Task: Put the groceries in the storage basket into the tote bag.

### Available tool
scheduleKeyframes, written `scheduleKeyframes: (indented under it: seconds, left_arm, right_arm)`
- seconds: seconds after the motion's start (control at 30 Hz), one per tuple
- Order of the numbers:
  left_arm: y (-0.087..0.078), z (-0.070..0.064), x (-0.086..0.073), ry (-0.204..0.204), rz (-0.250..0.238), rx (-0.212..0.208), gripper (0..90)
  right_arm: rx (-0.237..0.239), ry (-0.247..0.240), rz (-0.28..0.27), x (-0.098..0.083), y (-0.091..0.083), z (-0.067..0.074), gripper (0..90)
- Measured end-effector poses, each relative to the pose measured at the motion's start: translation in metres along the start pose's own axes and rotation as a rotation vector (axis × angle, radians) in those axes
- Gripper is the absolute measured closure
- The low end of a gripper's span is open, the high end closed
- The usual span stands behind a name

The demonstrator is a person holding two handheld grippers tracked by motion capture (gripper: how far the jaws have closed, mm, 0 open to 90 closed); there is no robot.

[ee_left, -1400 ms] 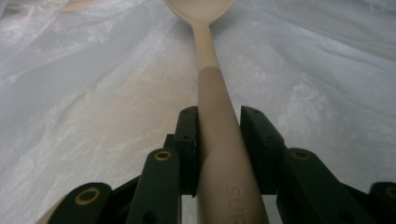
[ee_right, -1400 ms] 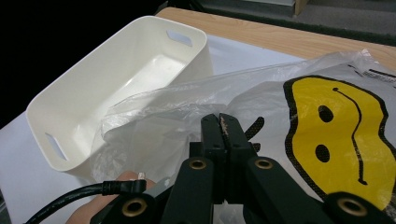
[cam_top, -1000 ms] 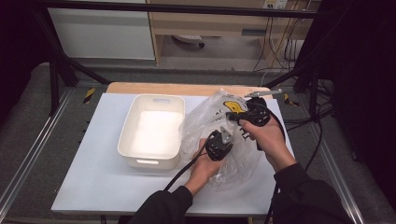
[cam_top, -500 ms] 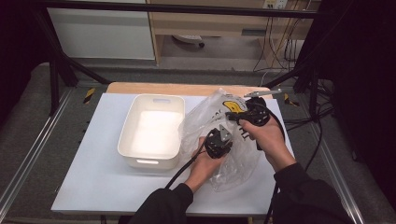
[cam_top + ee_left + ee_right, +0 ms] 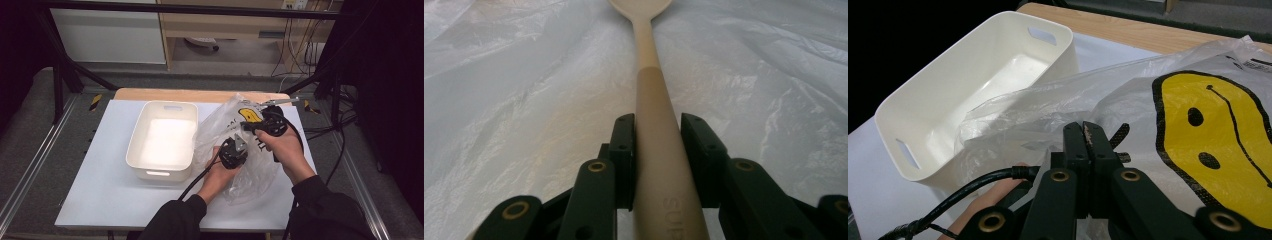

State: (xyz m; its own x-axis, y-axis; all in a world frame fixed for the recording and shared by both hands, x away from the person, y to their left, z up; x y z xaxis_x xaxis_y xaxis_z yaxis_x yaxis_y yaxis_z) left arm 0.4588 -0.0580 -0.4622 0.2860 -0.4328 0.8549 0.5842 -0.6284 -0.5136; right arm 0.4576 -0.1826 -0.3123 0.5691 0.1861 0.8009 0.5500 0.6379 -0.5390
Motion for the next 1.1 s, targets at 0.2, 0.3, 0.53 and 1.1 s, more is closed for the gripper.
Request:
scheduleKeyframes:
  seconds: [0.2,0.3,0.53,1.1]
  left_arm:
    - [0.002,0.003,-0.001,-0.006,0.029,0.004,68.6]
    - [0.002,0.004,-0.001,0.000,0.052,0.009,68.6]
    - [0.003,0.008,-0.002,-0.021,0.074,0.002,68.4]
    - [0.004,0.010,-0.003,-0.063,0.094,0.023,64.7]
  right_arm:
    - [-0.005,-0.005,0.006,0.000,0.000,0.001,90.0]
    - [-0.004,-0.008,0.005,0.000,0.000,0.002,90.0]
    - [-0.003,-0.006,0.008,0.000,0.002,0.002,90.0]
    - [-0.010,-0.002,0.023,-0.004,0.003,-0.001,90.0]
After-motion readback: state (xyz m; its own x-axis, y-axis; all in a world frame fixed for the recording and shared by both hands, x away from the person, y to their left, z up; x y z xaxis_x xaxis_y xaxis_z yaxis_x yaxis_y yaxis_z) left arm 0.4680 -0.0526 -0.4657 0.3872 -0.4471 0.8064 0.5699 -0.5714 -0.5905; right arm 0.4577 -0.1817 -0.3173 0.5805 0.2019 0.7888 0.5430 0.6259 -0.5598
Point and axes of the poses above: each handheld gripper's, and its own axes: y roughly forward along the jaws, x roughly out of its top, z roughly to its left, the point moved 1 cm from there along y, roughly forward along the jaws, and after that the axes turned 3 degrees about -z, right-handed, at the moved point
